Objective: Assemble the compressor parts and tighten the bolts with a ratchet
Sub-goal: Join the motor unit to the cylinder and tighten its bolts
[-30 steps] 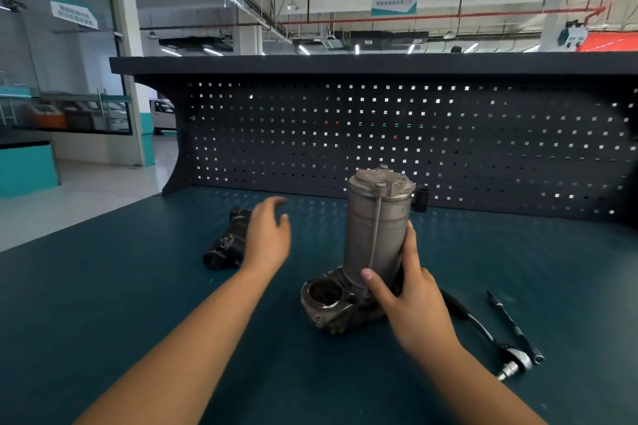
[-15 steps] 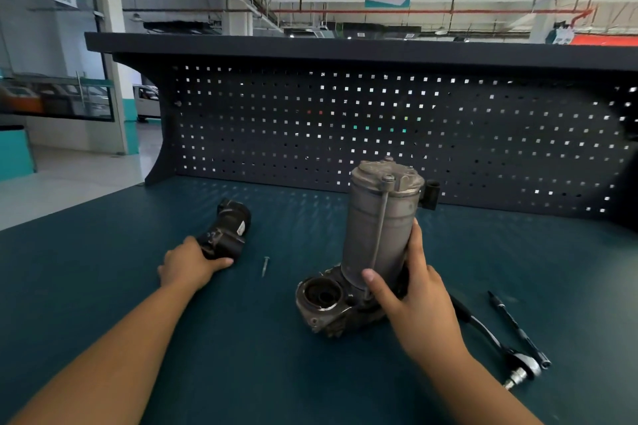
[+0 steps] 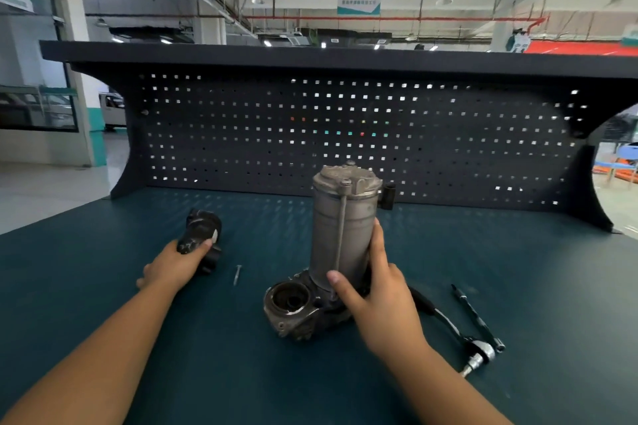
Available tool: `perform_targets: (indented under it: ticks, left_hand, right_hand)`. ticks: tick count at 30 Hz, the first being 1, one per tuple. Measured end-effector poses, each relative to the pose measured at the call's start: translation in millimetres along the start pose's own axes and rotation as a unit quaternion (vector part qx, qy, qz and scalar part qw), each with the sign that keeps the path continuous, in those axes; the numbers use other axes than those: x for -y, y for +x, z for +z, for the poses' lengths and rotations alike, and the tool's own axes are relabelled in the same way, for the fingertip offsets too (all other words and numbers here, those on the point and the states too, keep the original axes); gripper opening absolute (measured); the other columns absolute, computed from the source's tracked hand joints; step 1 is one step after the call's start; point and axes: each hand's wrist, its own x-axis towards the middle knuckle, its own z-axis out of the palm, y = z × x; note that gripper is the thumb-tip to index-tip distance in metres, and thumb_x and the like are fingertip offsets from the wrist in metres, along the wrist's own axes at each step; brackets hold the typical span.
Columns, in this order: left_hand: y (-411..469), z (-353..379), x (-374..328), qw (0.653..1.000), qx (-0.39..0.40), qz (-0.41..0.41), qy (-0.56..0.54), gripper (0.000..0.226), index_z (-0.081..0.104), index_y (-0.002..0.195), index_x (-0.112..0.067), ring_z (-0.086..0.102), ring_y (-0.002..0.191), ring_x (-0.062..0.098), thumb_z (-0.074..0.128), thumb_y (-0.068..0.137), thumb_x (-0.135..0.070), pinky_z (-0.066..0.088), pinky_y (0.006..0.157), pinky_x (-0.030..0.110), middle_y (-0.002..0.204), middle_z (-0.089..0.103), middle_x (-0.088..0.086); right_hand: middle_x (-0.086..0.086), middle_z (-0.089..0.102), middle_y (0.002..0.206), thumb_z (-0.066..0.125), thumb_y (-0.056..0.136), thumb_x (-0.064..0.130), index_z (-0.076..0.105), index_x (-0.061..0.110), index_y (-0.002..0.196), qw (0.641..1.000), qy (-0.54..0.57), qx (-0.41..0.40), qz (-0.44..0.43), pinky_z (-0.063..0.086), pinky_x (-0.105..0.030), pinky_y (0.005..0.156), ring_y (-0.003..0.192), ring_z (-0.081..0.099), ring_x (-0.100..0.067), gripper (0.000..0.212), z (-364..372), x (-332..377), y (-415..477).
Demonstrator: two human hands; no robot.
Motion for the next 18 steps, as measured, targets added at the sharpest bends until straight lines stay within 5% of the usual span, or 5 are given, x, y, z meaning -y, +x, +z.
perform_targets:
  ticks: [8, 12, 18]
  left_hand:
    - [-16, 1, -16, 0.997, -0.033, 0.003, -0.062, 0.068, 0.048, 0.118, -0.005, 0.054, 0.099, 0.035, 0.077, 0.069, -0.042, 0.047, 0.078, 0.038, 0.115, 0.056, 0.019]
    - [-32, -27, -19, 0.997, -0.038, 0.065, 0.030, 0.072, 0.050, 0.119, -0.009, 0.055, 0.099, 0.033, 0.085, 0.060, -0.032, 0.047, 0.079, 0.035, 0.117, 0.053, 0.018]
    - [-50, -93, -23, 0.969, -0.035, 0.173, 0.171, 0.066, 0.053, 0.119, -0.019, 0.049, 0.092, 0.022, 0.082, 0.060, -0.028, 0.044, 0.073, 0.028, 0.109, 0.050, 0.011]
  right_hand:
    - [0.017, 0.042, 0.085, 0.032, 0.065, 0.082, -0.030, 0.063, 0.123, 1.000, -0.001, -0.008, -0.003, 0.042, -0.028, 0.075, 0.089, 0.046, -0.010, 0.087, -1, -3, 0]
    - [0.010, 0.046, 0.091, 0.031, 0.062, 0.084, -0.020, 0.054, 0.138, 1.000, 0.023, -0.005, 0.003, 0.045, -0.030, 0.075, 0.095, 0.048, -0.012, 0.096, -3, -4, 1]
    - [0.011, 0.045, 0.090, 0.037, 0.063, 0.080, -0.022, 0.060, 0.130, 0.999, 0.039, 0.002, 0.021, 0.042, -0.027, 0.066, 0.093, 0.047, -0.012, 0.091, -3, 1, 0]
